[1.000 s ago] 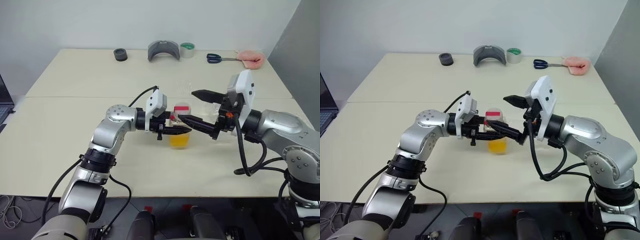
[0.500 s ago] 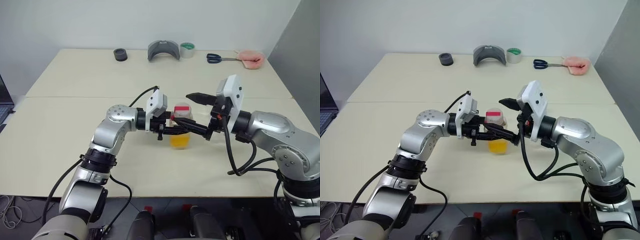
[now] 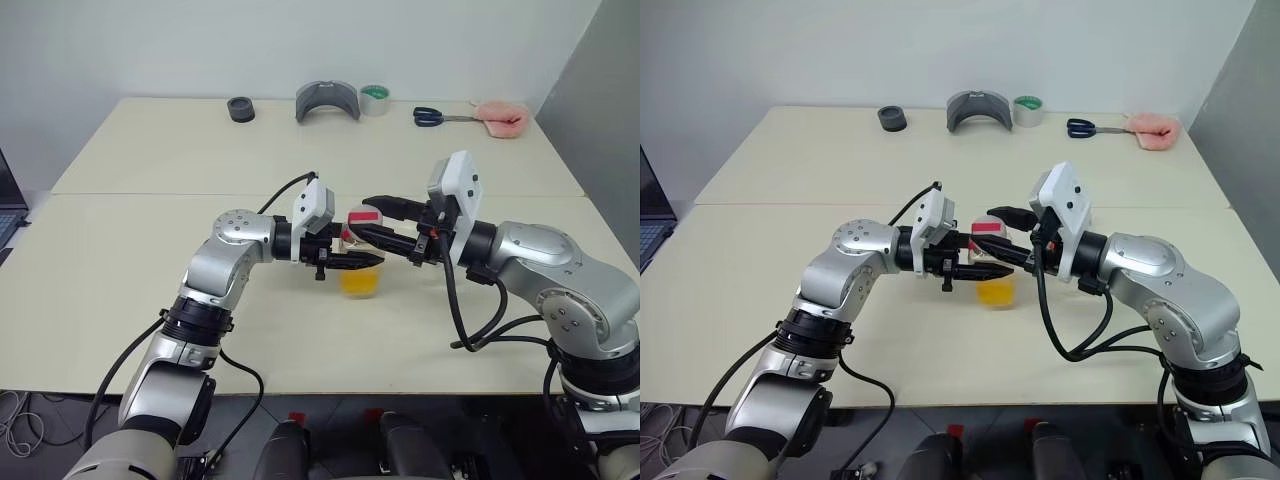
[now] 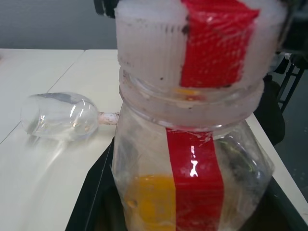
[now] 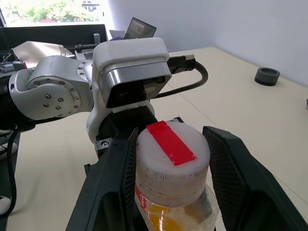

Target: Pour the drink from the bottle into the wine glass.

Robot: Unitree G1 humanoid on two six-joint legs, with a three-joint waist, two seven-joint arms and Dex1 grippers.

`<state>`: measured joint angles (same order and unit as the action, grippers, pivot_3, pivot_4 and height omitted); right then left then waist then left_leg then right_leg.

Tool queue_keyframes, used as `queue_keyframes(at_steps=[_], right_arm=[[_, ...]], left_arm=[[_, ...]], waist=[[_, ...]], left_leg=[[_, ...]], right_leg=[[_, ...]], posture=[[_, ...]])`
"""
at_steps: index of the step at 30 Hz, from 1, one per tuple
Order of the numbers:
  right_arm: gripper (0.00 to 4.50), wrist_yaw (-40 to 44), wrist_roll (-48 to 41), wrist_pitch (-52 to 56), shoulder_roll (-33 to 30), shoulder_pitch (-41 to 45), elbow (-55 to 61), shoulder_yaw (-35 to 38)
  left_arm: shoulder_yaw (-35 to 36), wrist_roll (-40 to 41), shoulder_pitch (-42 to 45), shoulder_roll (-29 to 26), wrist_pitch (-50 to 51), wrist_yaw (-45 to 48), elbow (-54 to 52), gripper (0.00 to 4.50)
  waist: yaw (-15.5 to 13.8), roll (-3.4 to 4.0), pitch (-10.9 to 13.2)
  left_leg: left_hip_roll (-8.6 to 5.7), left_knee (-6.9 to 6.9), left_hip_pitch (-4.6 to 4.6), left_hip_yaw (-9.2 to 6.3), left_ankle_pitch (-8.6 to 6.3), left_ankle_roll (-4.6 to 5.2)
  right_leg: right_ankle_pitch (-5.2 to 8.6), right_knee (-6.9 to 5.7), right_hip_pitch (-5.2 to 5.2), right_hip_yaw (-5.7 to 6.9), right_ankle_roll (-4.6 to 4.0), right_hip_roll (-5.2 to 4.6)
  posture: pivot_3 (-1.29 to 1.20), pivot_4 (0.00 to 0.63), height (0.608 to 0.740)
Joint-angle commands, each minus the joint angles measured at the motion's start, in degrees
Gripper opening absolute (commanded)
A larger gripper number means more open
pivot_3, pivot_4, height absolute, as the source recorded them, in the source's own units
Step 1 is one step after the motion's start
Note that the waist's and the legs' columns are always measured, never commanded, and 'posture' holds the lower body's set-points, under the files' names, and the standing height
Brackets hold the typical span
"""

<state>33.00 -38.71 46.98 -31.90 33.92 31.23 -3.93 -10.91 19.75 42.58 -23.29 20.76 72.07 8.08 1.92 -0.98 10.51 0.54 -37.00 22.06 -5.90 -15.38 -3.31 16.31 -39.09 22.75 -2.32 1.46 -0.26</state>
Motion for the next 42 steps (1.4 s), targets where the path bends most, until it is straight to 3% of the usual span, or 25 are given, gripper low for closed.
queue_keyframes(at_steps=[1, 4, 10, 16, 22, 26, 31, 38, 42], right_arm=[[1.79, 0.80, 3.29, -3.20, -1.07, -0.55, 1.95, -0.81], [1.79, 1.34, 6.18, -6.37, -1.71, -1.44, 2.46, -1.62], [1.78, -1.79, -3.77, -2.20, 3.56, -5.04, 3.19, 4.64], [1.73, -5.66, -8.51, 0.49, 4.30, -6.05, 4.25, 9.04], [1.73, -7.58, -5.11, -2.00, -1.06, -10.81, 3.63, 16.25], [1.72, -7.39, 0.70, -5.37, -4.34, -21.12, -0.40, 21.57], [1.72, -6.16, 9.11, -12.30, -5.18, -32.90, -5.54, 20.81], [1.72, -7.03, 13.98, -17.11, -1.40, -39.13, -8.95, 20.14], [3.03, -5.80, 14.89, -17.70, -1.30, -40.68, -9.20, 19.43]], left_arm=[[0.29, 1.06, 0.91, 0.39, -1.14, 0.34, -2.77, 1.80], [0.29, 1.01, 0.76, 0.40, -1.16, 0.25, -2.81, 1.80], [0.38, 1.14, 0.21, 0.42, -0.83, 0.03, -3.39, 1.79], [0.48, 1.18, -0.06, 0.44, -0.76, -0.16, -3.68, 1.79], [0.84, 1.17, -0.38, 0.20, -0.65, -0.65, -3.87, 1.79], [0.99, 1.26, -0.58, 0.04, -0.46, -0.92, -3.93, 1.79], [1.37, 1.35, -0.58, -0.15, -0.41, -1.63, -3.67, 1.79], [2.77, 1.95, -1.28, -0.87, 0.37, -3.76, -4.19, 1.79], [3.55, 1.93, -1.92, -1.44, 0.69, -4.69, -4.54, 1.79]], waist=[[0.00, 0.00, 0.00], [0.01, 0.00, 0.00], [0.00, 0.00, 0.00], [0.00, 0.00, 0.00], [-0.10, 0.00, 0.00], [-0.19, 0.00, 0.00], [-0.07, 0.00, 0.00], [0.36, 0.02, -0.01], [0.33, 0.02, -0.01]], left_leg=[[0.00, 0.00, 0.00, 0.00, 0.00, 0.00], [-0.01, 0.00, 0.00, 0.00, 0.00, 0.00], [0.01, 0.00, 0.00, 0.01, 0.00, 0.00], [0.01, 0.00, 0.00, -0.01, 0.00, 0.00], [-0.04, 0.01, 0.02, 0.00, 0.00, 0.00], [-0.03, 0.01, 0.02, 0.01, 0.00, 0.00], [-0.04, 0.01, -0.03, 0.10, 0.00, 0.01], [0.05, 0.03, -0.17, 0.21, 0.00, 0.01], [0.04, 0.02, -0.17, 0.20, 0.00, 0.00]], right_leg=[[0.00, 0.00, 0.00, 0.00, 0.00, 0.00], [0.00, 0.00, 0.00, 0.00, 0.00, 0.00], [0.00, -0.01, 0.00, -0.02, 0.00, 0.00], [0.00, -0.01, 0.00, -0.01, 0.00, 0.00], [0.00, 0.02, -0.01, -0.01, 0.00, -0.02], [0.00, 0.02, -0.02, -0.01, 0.00, -0.02], [0.00, 0.01, -0.04, -0.07, 0.01, -0.01], [0.01, -0.04, -0.07, -0.18, 0.01, 0.09], [0.01, -0.02, -0.09, -0.18, 0.01, 0.08]], posture=[[0.00, 0.150, 0.740], [0.00, 0.150, 0.740], [0.00, 0.150, 0.740], [0.00, 0.150, 0.740], [0.00, 0.150, 0.740], [0.00, 0.150, 0.740], [0.00, 0.150, 0.740], [0.00, 0.150, 0.740], [0.00, 0.150, 0.740]])
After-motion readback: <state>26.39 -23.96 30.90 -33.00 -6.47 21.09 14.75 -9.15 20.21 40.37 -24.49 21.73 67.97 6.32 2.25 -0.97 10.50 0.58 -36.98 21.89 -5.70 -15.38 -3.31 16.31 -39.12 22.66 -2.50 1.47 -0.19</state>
